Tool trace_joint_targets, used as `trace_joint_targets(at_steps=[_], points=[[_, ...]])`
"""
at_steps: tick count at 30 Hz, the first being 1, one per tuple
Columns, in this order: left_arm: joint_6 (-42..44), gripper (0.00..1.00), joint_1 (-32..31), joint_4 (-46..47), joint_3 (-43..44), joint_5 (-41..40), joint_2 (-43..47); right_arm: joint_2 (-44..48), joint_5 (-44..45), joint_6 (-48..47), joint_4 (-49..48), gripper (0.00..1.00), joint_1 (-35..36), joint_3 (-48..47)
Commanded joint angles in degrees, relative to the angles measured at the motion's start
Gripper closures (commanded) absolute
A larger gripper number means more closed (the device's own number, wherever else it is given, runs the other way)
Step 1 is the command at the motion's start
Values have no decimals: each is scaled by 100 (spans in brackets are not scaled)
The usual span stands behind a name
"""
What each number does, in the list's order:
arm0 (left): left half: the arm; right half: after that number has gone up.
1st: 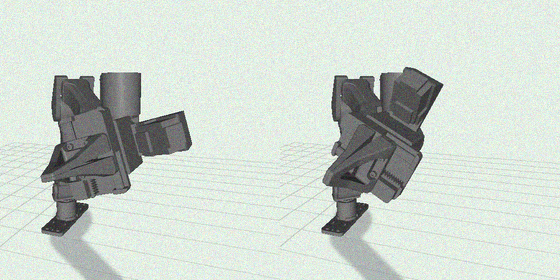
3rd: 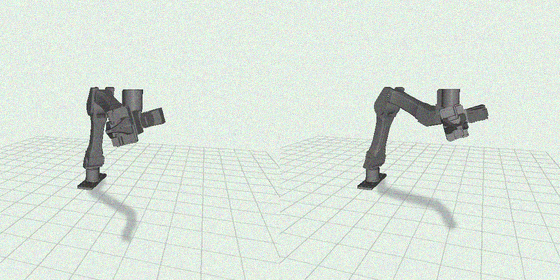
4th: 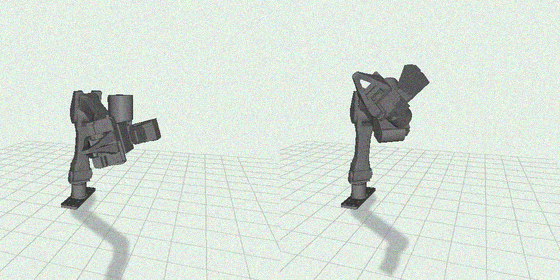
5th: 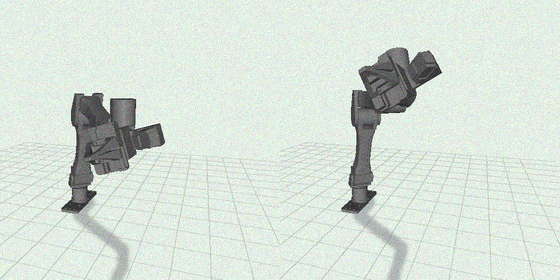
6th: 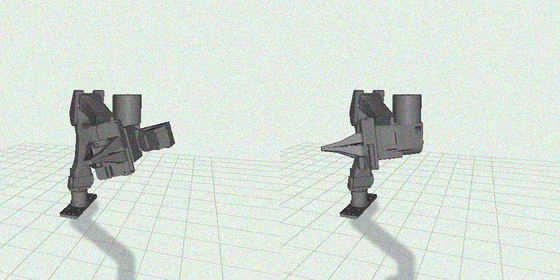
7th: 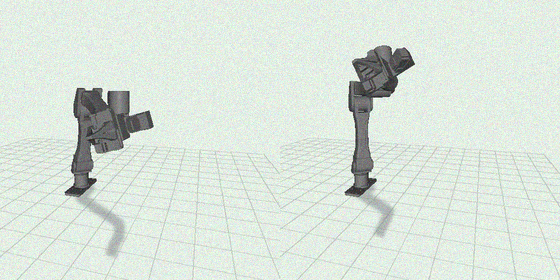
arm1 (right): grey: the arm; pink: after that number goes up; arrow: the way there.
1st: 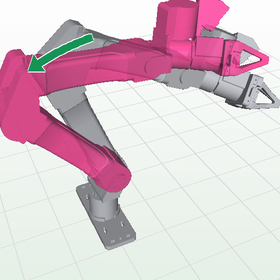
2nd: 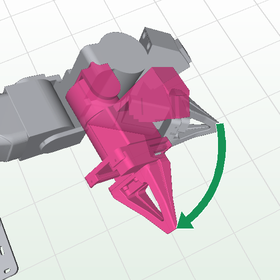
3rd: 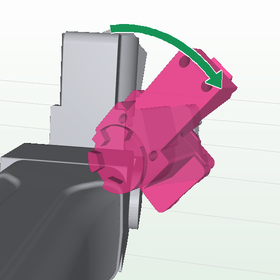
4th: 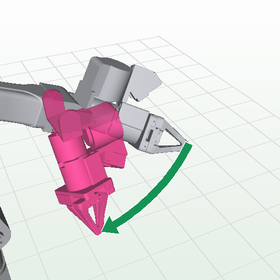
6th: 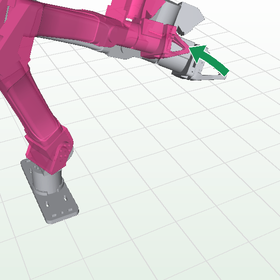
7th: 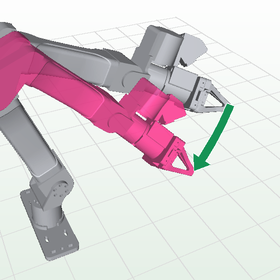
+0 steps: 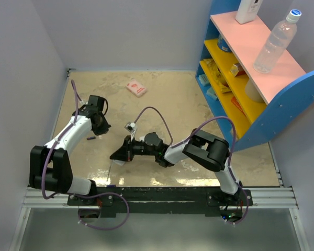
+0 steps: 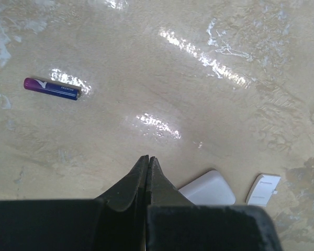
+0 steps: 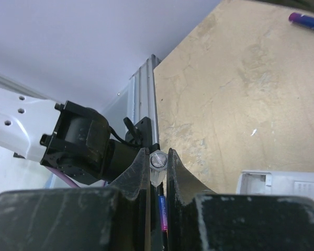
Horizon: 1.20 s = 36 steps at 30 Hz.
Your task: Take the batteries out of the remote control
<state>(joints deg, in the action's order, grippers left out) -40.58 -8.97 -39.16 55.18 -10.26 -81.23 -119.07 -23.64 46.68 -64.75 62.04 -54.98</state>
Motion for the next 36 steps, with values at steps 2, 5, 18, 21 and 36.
trace_joint_targets(at_steps=[2, 5, 18, 21, 36], points=[[226, 100, 132, -39, 178, 77, 11, -152, -194, -159, -486, 100, 115, 101], [234, 100, 159, -31, 160, 77, 28, -205, -246, -168, -477, 100, 115, 137], [287, 100, 177, -31, 133, -116, 90, 322, 799, -950, 419, 100, 89, 462], [314, 100, 203, -92, 195, -388, 107, 375, 1001, -994, 437, 100, 19, 453], [287, 100, 264, 5, -86, -582, 108, 692, 2354, -1547, 1113, 100, -438, 506]])
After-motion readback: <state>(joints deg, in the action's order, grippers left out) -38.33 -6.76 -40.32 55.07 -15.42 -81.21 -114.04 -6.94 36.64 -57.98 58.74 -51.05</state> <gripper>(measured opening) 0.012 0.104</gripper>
